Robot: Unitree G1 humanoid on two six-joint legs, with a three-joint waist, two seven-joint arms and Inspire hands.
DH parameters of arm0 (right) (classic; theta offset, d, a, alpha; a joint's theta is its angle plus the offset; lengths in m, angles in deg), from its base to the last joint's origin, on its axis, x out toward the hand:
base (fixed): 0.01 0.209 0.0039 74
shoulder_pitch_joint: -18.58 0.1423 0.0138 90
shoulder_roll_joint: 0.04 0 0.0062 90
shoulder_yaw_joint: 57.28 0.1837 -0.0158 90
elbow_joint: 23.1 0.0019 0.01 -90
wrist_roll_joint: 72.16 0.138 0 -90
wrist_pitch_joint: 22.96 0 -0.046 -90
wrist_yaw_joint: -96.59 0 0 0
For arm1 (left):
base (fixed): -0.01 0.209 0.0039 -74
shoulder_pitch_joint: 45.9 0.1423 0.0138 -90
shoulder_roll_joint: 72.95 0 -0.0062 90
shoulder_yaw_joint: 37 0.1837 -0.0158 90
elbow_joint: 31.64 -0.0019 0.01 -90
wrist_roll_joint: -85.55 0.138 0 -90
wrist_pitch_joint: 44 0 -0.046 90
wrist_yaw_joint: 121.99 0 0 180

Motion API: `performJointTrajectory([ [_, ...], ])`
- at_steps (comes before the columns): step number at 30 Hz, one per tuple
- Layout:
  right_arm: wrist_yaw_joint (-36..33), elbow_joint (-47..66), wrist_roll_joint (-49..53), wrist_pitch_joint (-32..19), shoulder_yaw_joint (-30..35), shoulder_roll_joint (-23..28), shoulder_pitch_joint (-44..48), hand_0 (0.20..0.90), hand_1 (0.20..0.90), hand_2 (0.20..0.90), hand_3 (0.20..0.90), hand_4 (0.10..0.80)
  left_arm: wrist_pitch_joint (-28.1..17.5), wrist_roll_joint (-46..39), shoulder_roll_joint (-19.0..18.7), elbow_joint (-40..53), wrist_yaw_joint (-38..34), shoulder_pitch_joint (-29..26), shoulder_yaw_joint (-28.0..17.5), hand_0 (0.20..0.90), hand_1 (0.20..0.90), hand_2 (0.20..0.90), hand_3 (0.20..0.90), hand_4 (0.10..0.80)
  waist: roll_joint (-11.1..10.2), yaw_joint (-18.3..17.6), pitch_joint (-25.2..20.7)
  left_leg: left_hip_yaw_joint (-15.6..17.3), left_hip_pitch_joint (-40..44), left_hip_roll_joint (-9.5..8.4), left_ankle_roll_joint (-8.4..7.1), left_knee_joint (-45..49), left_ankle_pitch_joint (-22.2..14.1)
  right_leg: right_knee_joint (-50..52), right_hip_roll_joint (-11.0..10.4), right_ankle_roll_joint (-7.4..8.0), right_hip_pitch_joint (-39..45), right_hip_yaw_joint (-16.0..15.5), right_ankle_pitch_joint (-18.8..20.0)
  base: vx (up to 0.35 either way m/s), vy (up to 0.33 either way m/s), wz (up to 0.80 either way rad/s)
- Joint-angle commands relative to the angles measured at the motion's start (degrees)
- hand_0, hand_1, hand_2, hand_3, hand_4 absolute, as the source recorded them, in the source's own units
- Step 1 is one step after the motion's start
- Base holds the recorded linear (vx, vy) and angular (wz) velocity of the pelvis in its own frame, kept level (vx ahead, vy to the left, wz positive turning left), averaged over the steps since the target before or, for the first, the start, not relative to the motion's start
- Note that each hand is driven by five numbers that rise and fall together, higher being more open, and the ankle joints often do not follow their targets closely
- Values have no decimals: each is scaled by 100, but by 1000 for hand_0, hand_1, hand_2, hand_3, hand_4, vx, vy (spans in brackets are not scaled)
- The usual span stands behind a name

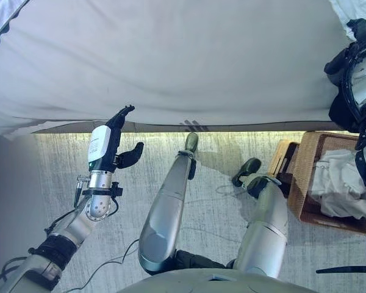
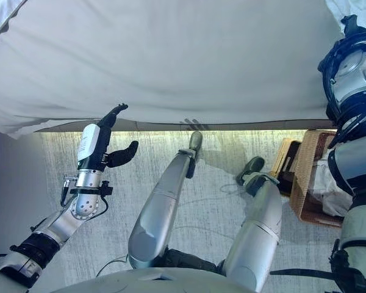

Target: Pick up the clothes from the bed and place them into the basket

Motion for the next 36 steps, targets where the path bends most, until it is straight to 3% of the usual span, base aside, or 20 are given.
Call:
performJointTrajectory([
  [1,-280,-126,-202,111,-509,686,609,408,408,408,326,226,-259,-45,-177,615,-392,262,-241,900,900,900,900,800,575,88,-321,54,-198,-337,453,357,-539,689,451,-209,14,-224,-595,-25,-36,4],
  [2,-268,-113,-181,120,-511,704,610,300,300,300,200,100,-255,-42,-186,620,-394,269,-245,900,900,900,900,800,574,84,-321,48,-229,-336,454,387,-545,711,455,-209,-14,-219,-598,-24,-34,7],
  [16,-389,-47,99,-118,-475,935,694,300,300,300,200,100,-429,-139,-273,621,-427,466,-391,900,900,900,900,800,476,-9,-321,86,-59,-222,383,241,-497,478,615,-158,160,-200,-472,-5,-13,-2],
  [33,-220,-16,-4,-344,-190,1154,382,300,300,300,200,100,-473,-279,-288,433,-153,514,-475,900,900,900,900,800,182,-181,-321,103,1088,-41,275,-202,-491,-13,668,-174,1336,-217,-461,20,2,-7],
  [36,-570,76,390,-540,22,1173,325,300,300,300,200,100,-378,-279,-282,388,-81,468,-404,900,900,900,900,800,143,-225,-321,116,1252,11,244,-353,-427,-159,686,-163,1487,-219,-412,31,-2,-4],
])
